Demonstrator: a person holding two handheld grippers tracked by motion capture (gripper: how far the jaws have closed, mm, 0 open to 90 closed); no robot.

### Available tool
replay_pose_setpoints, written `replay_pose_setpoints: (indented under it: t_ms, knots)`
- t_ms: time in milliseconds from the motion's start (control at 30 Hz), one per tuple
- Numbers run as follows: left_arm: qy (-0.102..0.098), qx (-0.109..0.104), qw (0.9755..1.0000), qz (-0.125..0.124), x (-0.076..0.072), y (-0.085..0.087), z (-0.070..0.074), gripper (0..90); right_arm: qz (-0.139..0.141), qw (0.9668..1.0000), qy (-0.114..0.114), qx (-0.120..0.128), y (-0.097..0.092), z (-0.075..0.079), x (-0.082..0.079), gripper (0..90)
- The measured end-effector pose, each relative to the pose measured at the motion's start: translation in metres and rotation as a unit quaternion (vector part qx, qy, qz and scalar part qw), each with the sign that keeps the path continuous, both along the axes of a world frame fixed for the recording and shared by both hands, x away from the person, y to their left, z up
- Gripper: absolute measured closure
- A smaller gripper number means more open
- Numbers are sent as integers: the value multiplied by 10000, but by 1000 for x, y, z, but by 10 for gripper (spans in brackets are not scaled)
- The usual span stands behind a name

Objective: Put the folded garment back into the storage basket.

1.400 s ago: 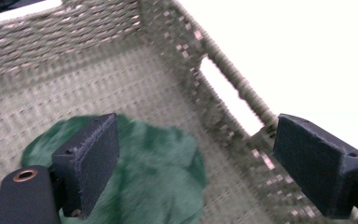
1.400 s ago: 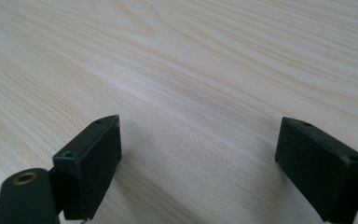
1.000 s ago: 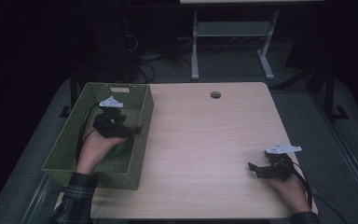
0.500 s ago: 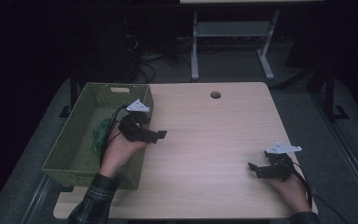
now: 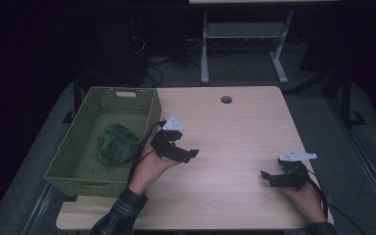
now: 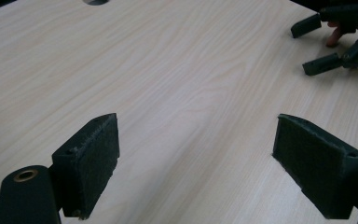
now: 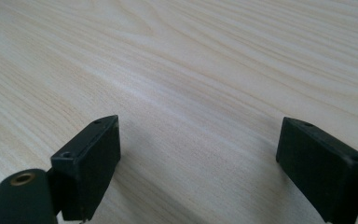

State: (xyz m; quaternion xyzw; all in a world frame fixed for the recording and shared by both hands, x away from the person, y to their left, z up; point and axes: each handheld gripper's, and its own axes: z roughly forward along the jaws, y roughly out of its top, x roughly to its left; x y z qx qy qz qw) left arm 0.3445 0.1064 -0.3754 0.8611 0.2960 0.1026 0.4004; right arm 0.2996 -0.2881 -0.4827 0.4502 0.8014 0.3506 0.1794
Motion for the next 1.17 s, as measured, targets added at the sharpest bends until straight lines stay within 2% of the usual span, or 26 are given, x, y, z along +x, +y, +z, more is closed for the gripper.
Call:
replay_pose_setpoints:
  t_ms: [300,467,700,867,1000,1067,1167]
  knots:
    - [-28,126,9997,-183,-6,-15,-35,139,2,10000,2,-1,0,0,0,132]
    - [-78,197,9997,-150,-7,-18,-53,139,5,10000,-2,-3,0,0,0,132]
    - [-1,249,9997,-75,-7,-19,-74,139,3,10000,1,-2,0,0,0,132]
    - [78,397,9992,-75,-6,-19,-86,139,4,10000,0,-3,0,0,0,132]
    - [134,434,9990,-38,-5,-19,-93,139,3,10000,1,-3,0,0,0,132]
    - [137,548,9984,-56,-5,-19,-94,138,2,10000,2,-2,0,0,0,132]
    - [151,551,9984,-57,-5,-20,-97,136,5,10000,-1,-4,0,0,0,132]
